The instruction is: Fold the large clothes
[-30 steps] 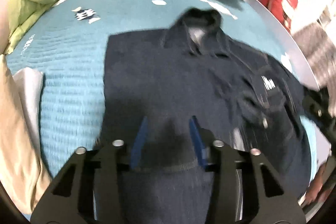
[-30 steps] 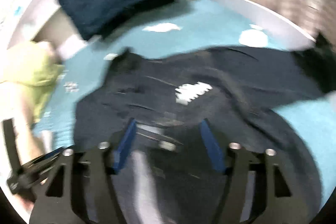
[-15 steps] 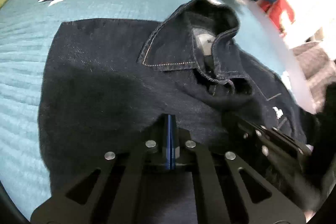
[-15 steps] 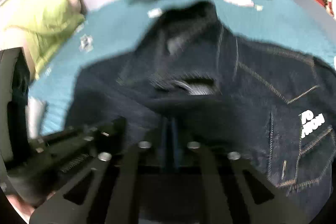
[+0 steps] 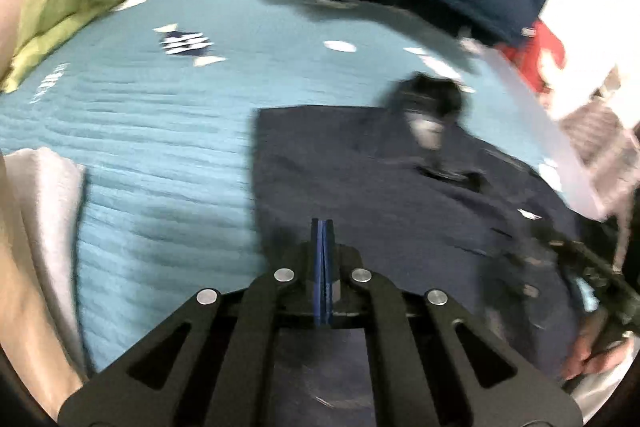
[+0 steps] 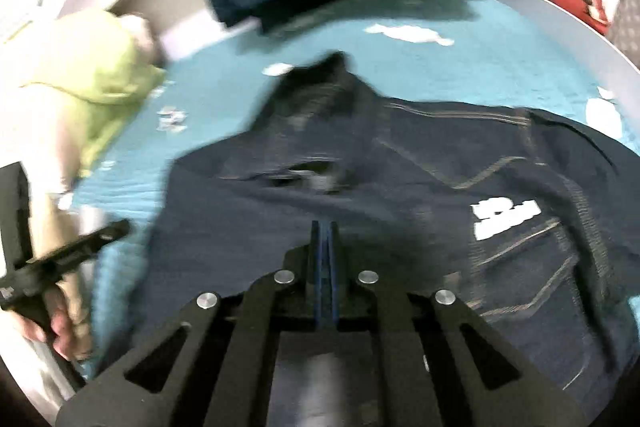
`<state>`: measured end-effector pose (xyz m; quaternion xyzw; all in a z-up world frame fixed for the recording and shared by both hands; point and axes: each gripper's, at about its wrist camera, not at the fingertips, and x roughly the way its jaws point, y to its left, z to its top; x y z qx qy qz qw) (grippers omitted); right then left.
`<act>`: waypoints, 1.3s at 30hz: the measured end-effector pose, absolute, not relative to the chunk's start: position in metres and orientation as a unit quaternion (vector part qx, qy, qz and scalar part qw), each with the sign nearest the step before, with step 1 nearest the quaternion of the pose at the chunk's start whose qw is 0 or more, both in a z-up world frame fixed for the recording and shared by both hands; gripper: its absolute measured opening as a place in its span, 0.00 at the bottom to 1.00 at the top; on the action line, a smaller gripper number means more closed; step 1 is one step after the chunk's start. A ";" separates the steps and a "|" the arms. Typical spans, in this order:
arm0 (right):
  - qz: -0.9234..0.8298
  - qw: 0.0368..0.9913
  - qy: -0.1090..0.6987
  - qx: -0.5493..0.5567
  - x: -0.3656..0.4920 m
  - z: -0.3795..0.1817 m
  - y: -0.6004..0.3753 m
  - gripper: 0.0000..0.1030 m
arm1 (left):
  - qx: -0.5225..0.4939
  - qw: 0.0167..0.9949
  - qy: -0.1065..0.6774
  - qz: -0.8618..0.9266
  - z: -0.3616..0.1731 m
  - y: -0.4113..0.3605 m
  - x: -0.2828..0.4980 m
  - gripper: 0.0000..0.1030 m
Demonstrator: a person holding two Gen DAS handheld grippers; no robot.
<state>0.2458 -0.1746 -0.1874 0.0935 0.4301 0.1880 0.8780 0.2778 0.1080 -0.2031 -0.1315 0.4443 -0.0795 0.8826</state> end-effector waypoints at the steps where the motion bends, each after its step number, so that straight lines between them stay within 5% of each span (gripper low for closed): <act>1: 0.195 0.873 0.438 0.087 0.243 -0.193 -0.165 0.05 | -0.128 0.881 0.447 -0.089 -0.203 0.101 0.273 0.02; 7: 0.173 0.842 0.502 0.097 0.238 -0.249 -0.177 0.00 | -0.117 0.851 0.506 -0.084 -0.260 0.077 0.255 0.02; 22: 0.127 0.834 0.508 0.171 0.226 -0.245 -0.232 0.00 | -0.121 0.844 0.519 -0.058 -0.244 0.099 0.229 0.03; 24: 0.126 0.847 0.488 0.168 0.220 -0.225 -0.230 0.07 | -0.110 0.851 0.510 -0.057 -0.234 0.095 0.226 0.11; 25: 0.123 0.851 0.482 0.169 0.219 -0.218 -0.231 0.19 | -0.105 0.855 0.505 -0.053 -0.226 0.094 0.224 0.19; 26: 0.115 0.856 0.471 0.178 0.214 -0.206 -0.240 0.47 | -0.103 0.859 0.500 -0.048 -0.220 0.093 0.222 0.32; 28: 0.090 0.871 0.440 0.200 0.205 -0.189 -0.261 0.78 | -0.114 0.864 0.488 -0.047 -0.206 0.089 0.221 0.56; 39: -0.118 0.875 0.385 0.270 0.173 -0.177 -0.429 0.81 | -0.110 0.868 0.468 -0.125 -0.171 0.019 0.238 0.61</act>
